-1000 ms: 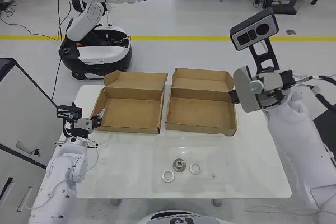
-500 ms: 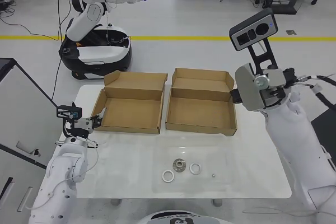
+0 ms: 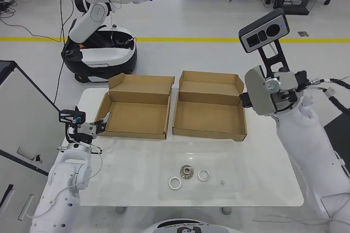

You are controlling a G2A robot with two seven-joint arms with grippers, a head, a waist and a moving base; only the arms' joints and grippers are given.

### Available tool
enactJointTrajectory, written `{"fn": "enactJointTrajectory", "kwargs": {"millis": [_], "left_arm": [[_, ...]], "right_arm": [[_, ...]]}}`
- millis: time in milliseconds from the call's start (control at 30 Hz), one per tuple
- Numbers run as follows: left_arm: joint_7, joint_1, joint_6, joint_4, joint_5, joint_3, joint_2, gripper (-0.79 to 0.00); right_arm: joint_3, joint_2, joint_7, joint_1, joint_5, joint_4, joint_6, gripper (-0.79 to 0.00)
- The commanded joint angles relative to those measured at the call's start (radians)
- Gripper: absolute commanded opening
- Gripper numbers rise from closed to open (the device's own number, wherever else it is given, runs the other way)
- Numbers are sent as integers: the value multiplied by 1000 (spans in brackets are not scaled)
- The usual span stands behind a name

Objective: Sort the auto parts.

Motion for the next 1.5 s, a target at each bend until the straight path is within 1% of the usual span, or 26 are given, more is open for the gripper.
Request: {"fn": "enactJointTrajectory", "kwargs": {"millis": [0, 100, 233, 300, 500, 633, 800, 833, 933, 967, 1033, 1067, 1200, 1300, 1400, 1467], "left_arm": [[0, 0, 0, 0, 0, 0, 0, 0], [0, 0, 0, 0, 0, 0, 0, 0], [0, 0, 0, 0, 0, 0, 0, 0], [0, 0, 0, 0, 0, 0, 0, 0], [0, 0, 0, 0, 0, 0, 0, 0], [0, 0, 0, 0, 0, 0, 0, 0], [0, 0, 0, 0, 0, 0, 0, 0], [0, 0, 0, 0, 0, 0, 0, 0], [0, 0, 0, 0, 0, 0, 0, 0], [0, 0, 0, 0, 0, 0, 0, 0], [0, 0, 0, 0, 0, 0, 0, 0], [0, 0, 0, 0, 0, 0, 0, 0], [0, 0, 0, 0, 0, 0, 0, 0], [0, 0, 0, 0, 0, 0, 0, 0], [0, 0, 0, 0, 0, 0, 0, 0], [0, 0, 0, 0, 0, 0, 0, 0]], "right_arm": [[0, 0, 0, 0, 0, 0, 0, -785], [2, 0, -18, -7, -10, -7, 3, -785], [41, 10, -43, -26, -136, -10, 76, -785], [65, 15, -45, -44, -175, -10, 106, -785], [157, 38, -20, -98, -321, -2, 208, -785], [238, 62, 26, -119, -472, 14, 292, -785], [330, 90, 115, -128, -632, 46, 365, -785], [345, 95, 132, -127, -646, 63, 376, -785], [375, 113, 201, -105, -768, 91, 415, -785], [379, 120, 226, -93, -830, 98, 428, -785], [370, 136, 271, -68, -961, 107, 417, -785], [359, 144, 277, -59, -991, 126, 410, -785], [281, 183, 316, 11, -1186, 158, 371, -785], [193, 210, 316, 76, -1267, 170, 371, -785], [97, 231, 316, 147, -1305, 186, 365, -785], [23, 241, 316, 198, -1327, 199, 341, -785]]}}
